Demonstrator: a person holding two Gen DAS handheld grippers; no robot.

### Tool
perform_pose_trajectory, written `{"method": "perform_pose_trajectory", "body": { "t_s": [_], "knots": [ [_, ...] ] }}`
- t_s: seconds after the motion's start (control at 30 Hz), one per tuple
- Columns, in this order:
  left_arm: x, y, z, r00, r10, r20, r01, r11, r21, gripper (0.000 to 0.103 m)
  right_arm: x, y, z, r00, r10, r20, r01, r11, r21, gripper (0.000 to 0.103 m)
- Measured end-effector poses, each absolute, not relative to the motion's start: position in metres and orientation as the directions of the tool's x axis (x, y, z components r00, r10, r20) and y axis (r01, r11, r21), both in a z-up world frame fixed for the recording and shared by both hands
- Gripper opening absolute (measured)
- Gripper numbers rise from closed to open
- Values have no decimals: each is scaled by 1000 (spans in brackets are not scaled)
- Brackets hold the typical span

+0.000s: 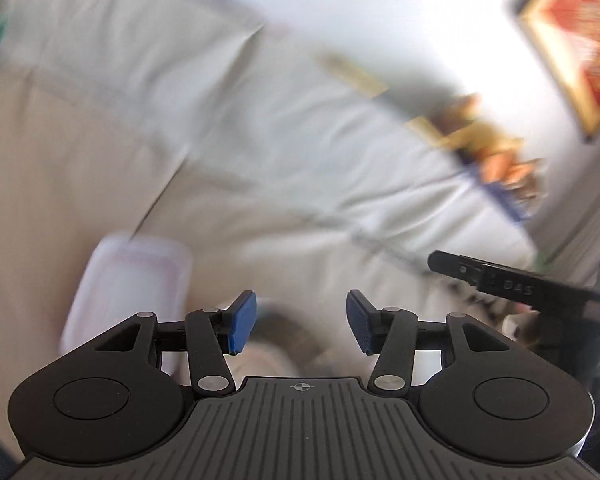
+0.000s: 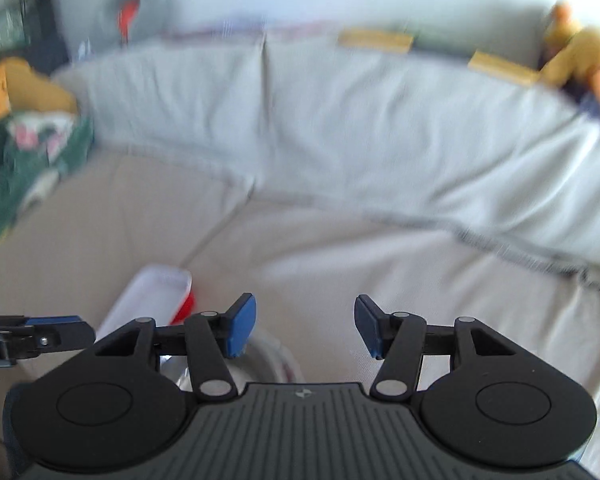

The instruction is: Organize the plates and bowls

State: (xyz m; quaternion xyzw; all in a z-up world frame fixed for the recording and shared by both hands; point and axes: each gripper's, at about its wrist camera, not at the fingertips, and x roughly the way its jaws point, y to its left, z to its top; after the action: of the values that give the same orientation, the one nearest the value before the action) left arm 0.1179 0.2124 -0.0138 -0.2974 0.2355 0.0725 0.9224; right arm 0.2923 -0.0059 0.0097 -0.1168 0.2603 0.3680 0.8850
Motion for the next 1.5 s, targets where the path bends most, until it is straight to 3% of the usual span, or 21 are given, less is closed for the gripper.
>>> {"method": "perform_pose_trajectory", "body": {
  "t_s": [0.07, 0.17, 0.27, 0.4, 0.5, 0.6, 0.73, 1.07, 1.13, 1.3, 1.5],
  "knots": [
    [119, 190, 7, 919, -4, -394, -206, 848, -489, 53, 283, -35, 26, 687, 584, -432, -666, 745, -52, 60],
    [134, 158, 25, 942, -89, -324, -93, 857, -506, 44, 280, -72, 40, 685, 595, -421, -672, 738, -50, 65],
    [160, 131, 28, 916, -249, -313, 34, 828, -559, 17, 279, -108, 45, 673, 584, -454, -659, 752, -10, 65],
    [194, 100, 17, 849, -298, -436, 15, 839, -544, 17, 278, -150, 41, 692, 532, -487, -620, 785, -23, 65],
    [213, 80, 2, 787, -260, -560, -49, 878, -476, 17, 283, -173, 16, 645, 497, -581, -601, 799, 17, 65],
    [224, 80, -24, 717, -341, -608, -47, 846, -530, 18, 296, -187, -18, 556, 486, -674, -582, 807, 101, 65],
    [235, 75, -40, 683, -227, -694, -118, 903, -412, 19, 307, -192, -54, 513, 470, -718, -550, 822, 146, 65],
    [259, 85, -79, 610, -235, -756, -177, 890, -420, 20, 328, -187, -108, 401, 469, -787, -520, 824, 226, 62],
    [262, 87, -84, 600, -218, -770, -195, 893, -406, 24, 331, -186, -116, 389, 458, -799, -515, 828, 223, 61],
    [275, 91, -103, 558, -241, -794, -214, 883, -418, 47, 342, -195, -131, 371, 456, -809, -469, 844, 260, 61],
    [287, 86, -119, 514, -268, -815, -220, 877, -427, 45, 351, -196, -147, 299, 513, -804, -436, 823, 363, 61]
  ]
}}
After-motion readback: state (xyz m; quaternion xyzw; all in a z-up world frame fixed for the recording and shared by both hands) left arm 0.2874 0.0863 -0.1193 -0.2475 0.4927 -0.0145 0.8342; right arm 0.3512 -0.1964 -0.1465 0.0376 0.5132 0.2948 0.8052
